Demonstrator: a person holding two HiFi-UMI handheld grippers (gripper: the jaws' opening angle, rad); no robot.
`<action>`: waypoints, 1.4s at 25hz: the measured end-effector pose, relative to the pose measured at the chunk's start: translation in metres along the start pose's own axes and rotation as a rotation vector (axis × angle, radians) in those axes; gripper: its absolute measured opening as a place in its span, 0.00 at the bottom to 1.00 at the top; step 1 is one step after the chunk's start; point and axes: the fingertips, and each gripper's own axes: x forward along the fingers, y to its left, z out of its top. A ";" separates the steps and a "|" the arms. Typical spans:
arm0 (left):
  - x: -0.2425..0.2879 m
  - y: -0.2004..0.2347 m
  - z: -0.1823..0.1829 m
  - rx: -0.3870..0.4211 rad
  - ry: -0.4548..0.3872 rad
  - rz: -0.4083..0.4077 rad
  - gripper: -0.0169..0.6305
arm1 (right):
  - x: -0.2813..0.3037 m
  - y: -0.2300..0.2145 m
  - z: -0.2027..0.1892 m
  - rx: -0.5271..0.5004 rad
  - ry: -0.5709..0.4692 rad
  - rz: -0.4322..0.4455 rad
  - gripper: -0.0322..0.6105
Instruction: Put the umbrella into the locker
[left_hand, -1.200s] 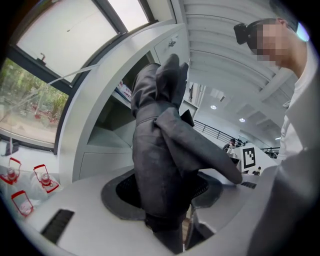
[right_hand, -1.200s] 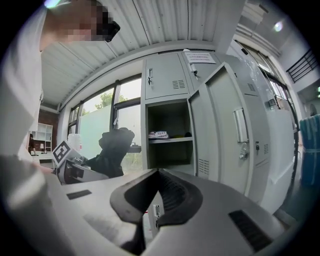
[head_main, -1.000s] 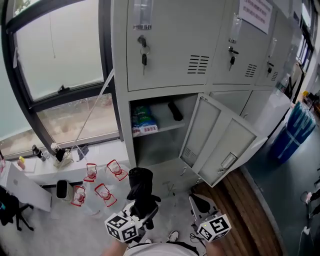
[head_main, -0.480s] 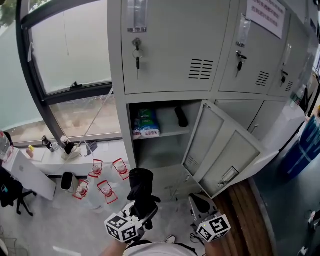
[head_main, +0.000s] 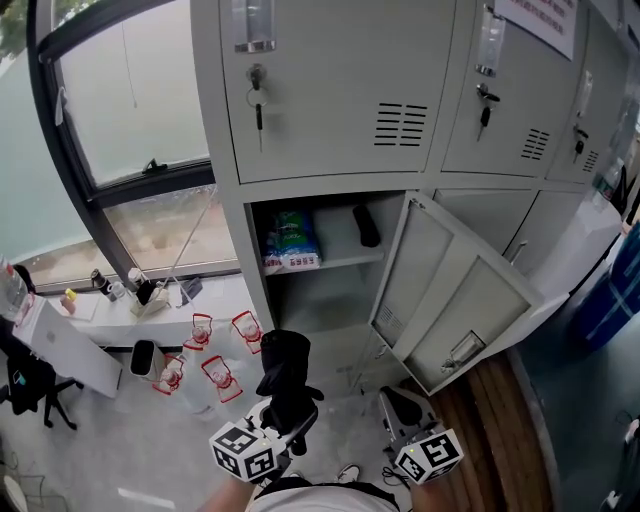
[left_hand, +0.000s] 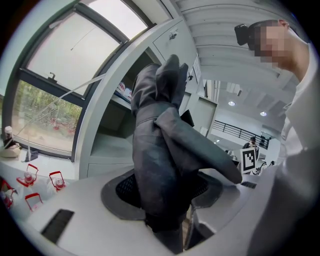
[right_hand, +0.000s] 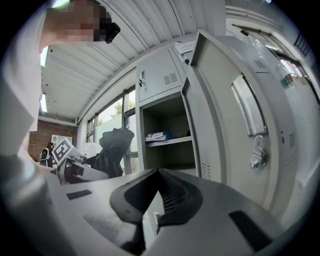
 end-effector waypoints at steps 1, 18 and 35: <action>0.001 -0.001 0.000 -0.002 0.003 -0.004 0.36 | 0.000 0.000 -0.001 0.006 0.003 -0.004 0.08; 0.041 -0.004 0.057 -0.133 0.032 -0.100 0.37 | 0.001 0.017 0.007 -0.013 -0.012 0.019 0.08; 0.137 -0.027 0.192 -0.402 -0.062 -0.311 0.37 | 0.001 0.020 0.029 -0.075 -0.050 0.060 0.08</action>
